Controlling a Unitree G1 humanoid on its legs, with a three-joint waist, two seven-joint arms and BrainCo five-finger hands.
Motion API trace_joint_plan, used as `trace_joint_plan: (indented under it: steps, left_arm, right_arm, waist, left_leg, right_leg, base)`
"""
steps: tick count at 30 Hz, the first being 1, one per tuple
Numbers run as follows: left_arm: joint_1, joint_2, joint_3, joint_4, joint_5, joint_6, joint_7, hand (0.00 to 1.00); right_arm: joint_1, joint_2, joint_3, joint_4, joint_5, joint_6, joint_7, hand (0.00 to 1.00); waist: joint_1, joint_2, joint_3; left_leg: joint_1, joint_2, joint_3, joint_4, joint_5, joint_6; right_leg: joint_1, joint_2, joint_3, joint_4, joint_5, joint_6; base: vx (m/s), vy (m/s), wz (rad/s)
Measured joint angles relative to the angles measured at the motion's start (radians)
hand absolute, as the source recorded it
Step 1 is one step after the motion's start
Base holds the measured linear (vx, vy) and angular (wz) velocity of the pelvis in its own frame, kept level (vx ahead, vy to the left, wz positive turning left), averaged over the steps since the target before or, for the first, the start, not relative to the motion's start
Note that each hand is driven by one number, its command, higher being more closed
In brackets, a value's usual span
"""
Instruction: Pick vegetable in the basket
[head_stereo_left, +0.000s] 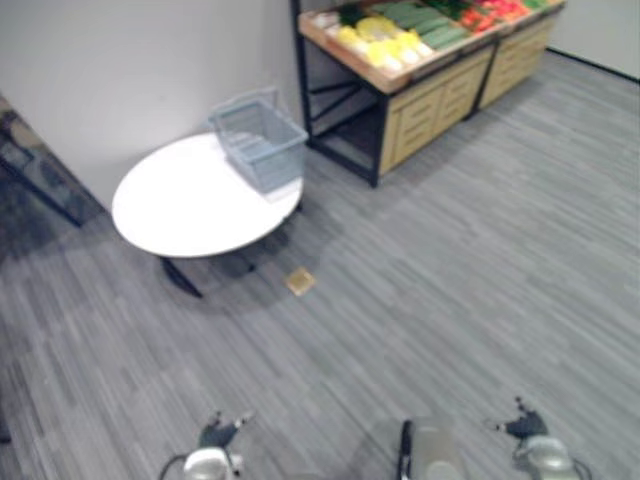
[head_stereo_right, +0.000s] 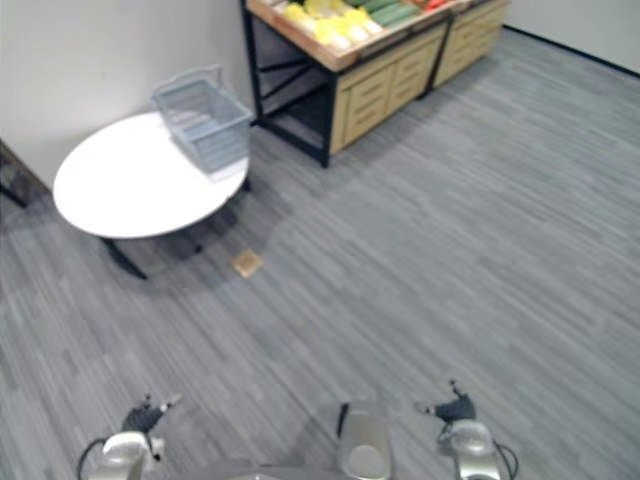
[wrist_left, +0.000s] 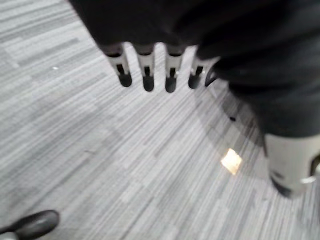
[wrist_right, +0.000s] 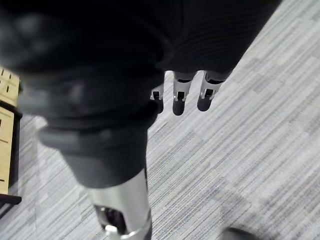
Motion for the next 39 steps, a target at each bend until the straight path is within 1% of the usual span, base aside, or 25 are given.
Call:
trace_joint_plan:
  steps: [1,2,3,5,6,7,9,11,14,17,19,20,21,22,23,24,25,27,28,30,31,34,35,38,39]
  left_arm:
    - [-0.005,0.003,0.002,0.0,0.0,-0.002,0.005,0.0]
    - [-0.003,0.008,0.002,0.0,0.0,-0.002,0.007,0.0]
    - [0.002,0.009,0.004,0.006,0.0,-0.003,0.009,0.0]
    - [0.018,0.008,0.001,0.029,0.001,-0.003,0.009,0.0]
    - [0.032,-0.001,0.0,0.029,0.001,-0.003,0.01,0.0]
    - [0.054,-0.015,0.001,0.029,0.0,-0.004,0.01,0.0]
    - [0.077,-0.022,0.001,0.027,-0.003,-0.005,0.01,0.0]
    - [0.108,-0.025,0.004,0.01,-0.008,-0.006,0.012,0.0]
    - [0.13,-0.043,0.021,-0.019,-0.017,-0.012,0.015,0.0]
    - [0.154,-0.045,0.027,-0.032,-0.017,-0.012,0.016,0.0]
    - [0.153,-0.046,0.034,-0.03,-0.016,-0.012,0.014,0.0]
    - [0.151,-0.047,0.034,-0.03,-0.016,-0.012,0.013,0.0]
    - [0.16,-0.053,0.034,-0.021,-0.013,-0.012,0.01,0.0]
    - [0.156,-0.057,0.037,-0.004,-0.008,-0.01,0.007,0.0]
    - [0.156,-0.063,0.038,0.001,-0.007,-0.01,0.005,0.0]
    - [0.159,-0.077,0.041,0.013,-0.006,-0.009,0.003,0.0]
    - [0.167,-0.081,0.042,0.017,-0.005,-0.008,0.0,0.0]
    - [0.163,-0.078,0.043,0.019,-0.004,-0.001,-0.005,0.0]
    - [0.162,-0.071,0.042,0.019,0.003,0.0,-0.006,0.0]
    - [0.162,-0.062,0.038,0.018,0.026,0.0,-0.006,0.0]
    - [0.15,-0.027,0.007,0.016,0.042,-0.002,-0.008,0.0]
    - [0.097,0.011,-0.039,0.008,0.042,-0.011,-0.022,0.0]
    - [0.085,0.022,-0.056,0.006,0.052,-0.016,-0.024,0.0]
    - [0.087,0.046,-0.075,0.009,0.081,-0.02,-0.025,0.0]
    - [0.083,0.037,-0.081,0.005,0.081,-0.02,-0.025,0.0]
  right_arm:
    - [0.014,0.0,0.001,-0.027,-0.019,0.002,-0.001,0.0]
    - [0.02,0.0,0.001,-0.044,-0.027,0.002,-0.001,0.0]
    - [0.025,-0.008,0.003,-0.073,-0.031,0.002,-0.002,0.0]
    - [0.012,-0.031,0.036,-0.157,-0.073,0.002,-0.002,0.0]
    - [0.011,-0.048,0.038,-0.204,-0.09,0.0,0.0,0.0]
    - [-0.015,-0.081,0.052,-0.255,-0.105,-0.001,0.0,0.0]
    - [-0.038,-0.106,0.083,-0.28,-0.105,-0.001,-0.003,0.0]
    - [-0.088,-0.124,0.137,-0.307,-0.105,-0.003,-0.026,0.0]
    - [-0.169,-0.158,0.192,-0.325,-0.115,-0.005,-0.027,0.0]
    - [-0.277,-0.194,0.25,-0.325,-0.143,-0.011,-0.026,0.0]
    - [-0.345,-0.262,0.297,-0.321,-0.151,-0.021,-0.027,0.0]
    - [-0.368,-0.282,0.313,-0.318,-0.159,-0.022,-0.027,0.0]
    - [-0.421,-0.311,0.341,-0.31,-0.176,-0.027,-0.028,0.0]
    - [-0.452,-0.311,0.354,-0.305,-0.189,-0.031,-0.028,0.0]
    - [-0.461,-0.309,0.36,-0.303,-0.201,-0.033,-0.026,0.0]
    - [-0.472,-0.307,0.377,-0.298,-0.232,-0.037,-0.023,0.0]
    - [-0.489,-0.296,0.391,-0.291,-0.26,-0.037,-0.023,0.0]
    - [-0.522,-0.288,0.408,-0.29,-0.269,-0.039,-0.023,0.0]
    - [-0.575,-0.288,0.463,-0.29,-0.272,-0.04,-0.024,0.0]
    - [-0.63,-0.29,0.507,-0.291,-0.286,-0.055,-0.026,0.0]
    - [-0.662,-0.293,0.513,-0.296,-0.291,-0.076,-0.029,0.0]
    - [-0.682,-0.349,0.512,-0.296,-0.29,-0.076,-0.028,0.0]
    - [-0.683,-0.37,0.513,-0.296,-0.289,-0.07,-0.03,0.0]
    - [-0.73,-0.383,0.538,-0.295,-0.289,-0.064,-0.033,0.0]
    - [-0.757,-0.388,0.545,-0.292,-0.289,-0.065,-0.033,0.0]
  waist:
    - [-0.001,-0.015,-0.006]
    - [0.0,-0.027,-0.007]
    - [0.003,-0.036,-0.01]
    - [0.006,-0.011,-0.014]
    - [0.006,0.023,-0.015]
    - [0.017,0.071,-0.007]
    - [0.034,0.075,0.006]
    - [0.062,0.072,0.02]
    - [0.091,0.069,0.023]
    - [0.115,0.054,0.031]
    - [0.112,0.031,0.032]
    - [0.112,0.03,0.031]
    - [0.116,0.041,0.025]
    - [0.125,0.018,0.019]
    - [0.133,-0.002,0.019]
    - [0.149,-0.034,0.021]
    - [0.151,-0.061,0.031]
    - [0.146,-0.071,0.035]
    - [0.147,-0.063,0.042]
    - [0.148,-0.04,0.047]
    - [0.146,-0.041,0.05]
    - [0.137,-0.029,0.06]
    - [0.138,-0.027,0.063]
    - [0.135,-0.05,0.072]
    - [0.128,-0.029,0.078]
  left_leg:
    - [0.036,0.01,-0.014,-0.02,-0.023,-0.044]
    - [0.058,0.012,-0.026,-0.022,-0.041,-0.071]
    - [0.09,0.024,-0.045,-0.009,-0.075,-0.115]
    - [0.034,0.088,-0.071,0.198,-0.084,-0.13]
    - [-0.025,0.138,-0.082,0.355,-0.064,-0.145]
    - [-0.117,0.225,-0.082,0.593,0.078,-0.16]
    - [-0.183,0.291,-0.071,0.798,0.209,-0.143]
    - [-0.294,0.337,0.018,1.059,0.138,-0.078]
    - [-0.421,0.289,0.109,0.992,0.086,-0.083]
    - [-0.478,0.191,0.256,0.59,0.058,-0.084]
    - [-0.475,0.107,0.421,0.204,0.136,-0.062]
    - [-0.476,0.099,0.45,0.132,0.16,-0.059]
    - [-0.481,0.086,0.479,0.049,0.22,-0.041]
    - [-0.467,0.054,0.464,0.05,0.292,0.043]
    - [-0.455,0.025,0.453,0.048,0.284,0.077]
    - [-0.413,-0.028,0.441,0.04,0.265,0.133]
    - [-0.364,-0.072,0.413,0.054,0.233,0.148]
    - [-0.316,-0.097,0.367,0.077,0.19,0.148]
    - [-0.259,-0.105,0.339,0.073,0.18,0.149]
    - [-0.204,-0.096,0.303,0.06,0.15,0.133]
    - [-0.167,-0.099,0.261,0.035,0.123,0.116]
    - [-0.165,-0.082,0.17,0.039,0.104,0.082]
    - [-0.167,-0.083,0.148,0.041,0.09,0.054]
    - [-0.185,-0.089,0.112,0.096,0.047,-0.009]
    - [-0.205,-0.068,0.105,0.114,0.041,-0.02]
  right_leg:
    - [0.001,-0.008,0.03,-0.227,0.088,0.02]
    - [-0.005,-0.016,0.047,-0.245,0.086,0.021]
    - [-0.02,-0.009,0.066,-0.18,0.152,0.028]
    - [-0.051,0.014,0.057,-0.005,0.169,0.014]
    - [-0.031,0.035,0.026,0.017,0.142,-0.032]
    - [0.033,0.083,-0.006,0.017,0.091,-0.062]
    - [0.134,0.114,-0.017,-0.016,0.052,-0.081]
    - [0.312,0.132,-0.024,-0.122,0.027,-0.104]
    - [0.422,0.127,-0.03,-0.229,0.025,-0.108]
    - [0.519,0.095,-0.063,-0.307,0.006,-0.09]
    - [0.597,0.06,-0.141,-0.349,-0.022,-0.038]
    - [0.612,0.059,-0.151,-0.354,-0.031,-0.025]
    - [0.632,0.064,-0.168,-0.348,-0.052,0.008]
    - [0.642,0.031,-0.172,-0.304,-0.078,0.043]
    - [0.637,0.001,-0.172,-0.258,-0.088,0.058]
    - [0.616,-0.055,-0.168,-0.113,-0.093,0.067]
    - [0.567,-0.113,-0.145,0.114,-0.064,0.092]
    - [0.462,-0.133,-0.062,0.435,-0.053,0.115]
    - [0.375,-0.129,-0.026,0.601,-0.064,0.094]
    - [0.313,-0.128,-0.037,0.595,-0.096,0.032]
    - [0.254,-0.118,-0.027,0.474,-0.119,-0.003]
    - [0.19,-0.057,0.06,0.086,-0.103,0.002]
    - [0.187,-0.045,0.082,-0.072,-0.035,0.007]
    - [0.173,-0.052,0.087,-0.159,0.178,0.023]
    - [0.169,-0.036,0.068,-0.166,0.185,0.011]
  base:
    - [0.56,-0.345,0.98]
    - [0.59,-0.371,0.83]
    - [0.6,-0.414,0.54]
    - [0.64,-0.471,0.42]
    - [0.55,-0.391,0.18]
    - [0.54,-0.351,0.09]
    - [0.55,-0.259,0.04]
    - [0.55,-0.228,0.07]
    - [0.39,-0.09,0.01]
    - [0.44,0.046,0.17]
    - [0.58,0.148,0.69]
    - [0.58,0.164,0.59]
    - [0.72,0.23,0.41]
    - [0.61,0.219,0.37]
    - [0.73,0.304,0.42]
    - [0.59,0.29,0.57]
    - [0.57,0.268,0.7]
    - [0.52,0.14,0.84]
    - [0.46,0.068,0.76]
    - [0.39,0.008,0.63]
    - [0.41,-0.077,0.82]
    - [0.27,-0.159,0.96]
    - [0.23,-0.184,0.98]
    - [0.33,-0.312,0.59]
    - [0.3,-0.303,0.33]
